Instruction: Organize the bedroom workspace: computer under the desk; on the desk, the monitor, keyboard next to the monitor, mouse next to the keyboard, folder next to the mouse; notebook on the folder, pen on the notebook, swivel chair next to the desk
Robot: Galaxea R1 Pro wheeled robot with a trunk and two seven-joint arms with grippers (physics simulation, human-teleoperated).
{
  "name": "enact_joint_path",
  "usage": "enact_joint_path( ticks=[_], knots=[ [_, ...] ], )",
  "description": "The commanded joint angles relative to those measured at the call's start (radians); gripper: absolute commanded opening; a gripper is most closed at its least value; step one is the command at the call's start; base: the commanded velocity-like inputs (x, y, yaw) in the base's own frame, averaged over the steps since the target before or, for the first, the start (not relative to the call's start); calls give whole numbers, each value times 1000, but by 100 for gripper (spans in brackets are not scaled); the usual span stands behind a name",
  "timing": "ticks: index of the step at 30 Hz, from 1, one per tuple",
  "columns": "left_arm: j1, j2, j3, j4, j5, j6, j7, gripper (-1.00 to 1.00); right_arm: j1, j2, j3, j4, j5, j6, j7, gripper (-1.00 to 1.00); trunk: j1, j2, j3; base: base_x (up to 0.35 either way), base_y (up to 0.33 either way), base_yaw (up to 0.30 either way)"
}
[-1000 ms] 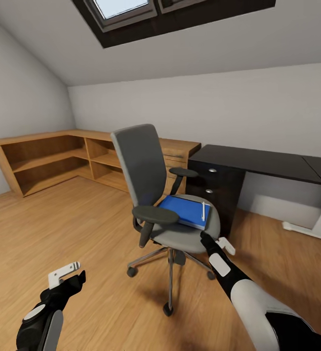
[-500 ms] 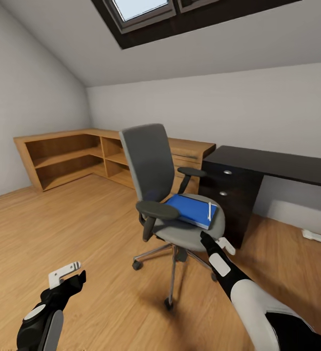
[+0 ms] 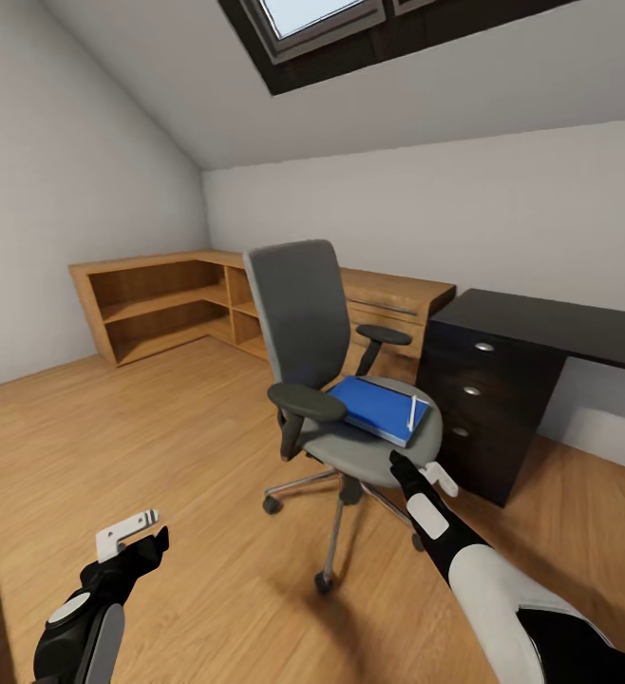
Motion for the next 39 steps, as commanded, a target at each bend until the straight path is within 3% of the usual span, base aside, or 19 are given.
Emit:
enact_joint_path(
  ticks=[1, 19, 33, 39],
  knots=[
    [-1, 0, 0, -1, 11, 4, 7, 100, 0, 0, -1, -1, -7, -3, -1, 100, 0, 0, -1, 5, 0, 52],
    [-1, 0, 2, -1, 11, 5, 7, 100, 0, -1, -2, -2, -4, -8, 1, 100, 0, 0, -1, -162, 0, 3],
    [-1, 0, 3, -1, 9, 5, 7, 100, 0, -5, -3, -5, -7, -6, -1, 100, 0, 0, -1, -14, 0, 0],
    [-1, 0, 3, -1, 9, 5, 7, 100, 0, -7, -4, -7, -7, -6, -1, 100, 0, 0, -1, 0, 0, -201]
  ],
)
